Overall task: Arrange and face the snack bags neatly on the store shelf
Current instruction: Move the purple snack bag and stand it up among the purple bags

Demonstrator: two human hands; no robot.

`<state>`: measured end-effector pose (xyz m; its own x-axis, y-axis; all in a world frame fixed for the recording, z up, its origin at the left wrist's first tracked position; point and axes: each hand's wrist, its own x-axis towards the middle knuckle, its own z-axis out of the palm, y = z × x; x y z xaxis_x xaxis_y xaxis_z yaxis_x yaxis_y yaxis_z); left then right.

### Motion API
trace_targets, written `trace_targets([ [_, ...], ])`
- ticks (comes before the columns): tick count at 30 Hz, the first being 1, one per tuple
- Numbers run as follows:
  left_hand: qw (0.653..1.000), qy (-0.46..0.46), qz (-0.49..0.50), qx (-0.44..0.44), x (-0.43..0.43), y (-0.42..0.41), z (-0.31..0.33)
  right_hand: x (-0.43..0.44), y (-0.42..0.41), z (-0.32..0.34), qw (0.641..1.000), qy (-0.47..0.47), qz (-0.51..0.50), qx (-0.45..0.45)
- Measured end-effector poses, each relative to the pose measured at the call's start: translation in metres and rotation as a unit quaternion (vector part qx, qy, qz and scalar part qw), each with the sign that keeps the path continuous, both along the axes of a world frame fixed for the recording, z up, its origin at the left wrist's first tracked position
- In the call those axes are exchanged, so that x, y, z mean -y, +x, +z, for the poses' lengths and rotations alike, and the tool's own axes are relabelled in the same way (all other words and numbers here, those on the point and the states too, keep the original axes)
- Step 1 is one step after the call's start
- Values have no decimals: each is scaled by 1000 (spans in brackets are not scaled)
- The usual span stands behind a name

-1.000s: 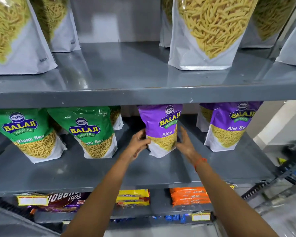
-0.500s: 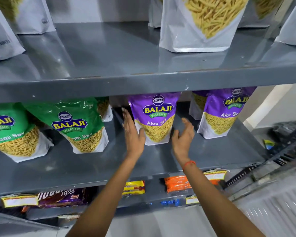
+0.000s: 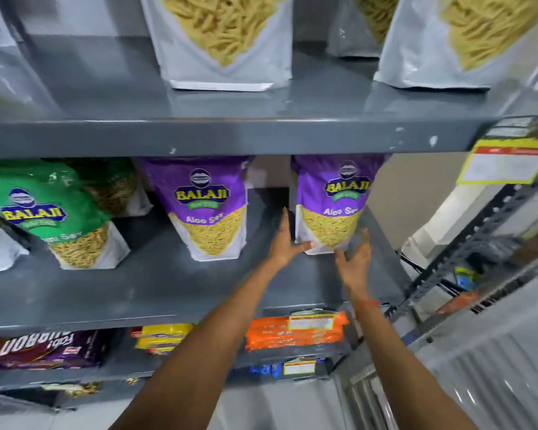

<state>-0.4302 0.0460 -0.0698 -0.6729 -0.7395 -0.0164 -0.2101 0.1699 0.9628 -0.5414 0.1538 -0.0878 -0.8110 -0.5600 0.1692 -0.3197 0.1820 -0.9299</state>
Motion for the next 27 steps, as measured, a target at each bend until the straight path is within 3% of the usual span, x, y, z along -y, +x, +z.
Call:
trace_targets([
  [4,999,49,-23,-2,16,-14,-24,-3,-47,6,982,26,171,76],
  [7,998,62,5,5,9,-12,-15,0,-63,6,966,32,230,112],
  [16,994,46,-81,54,-60,34,-21,-87,-35,-2,973,60,199,96],
  [27,988,50,-116,92,-73,44,-6,-102,-27,5,967,54,208,138],
])
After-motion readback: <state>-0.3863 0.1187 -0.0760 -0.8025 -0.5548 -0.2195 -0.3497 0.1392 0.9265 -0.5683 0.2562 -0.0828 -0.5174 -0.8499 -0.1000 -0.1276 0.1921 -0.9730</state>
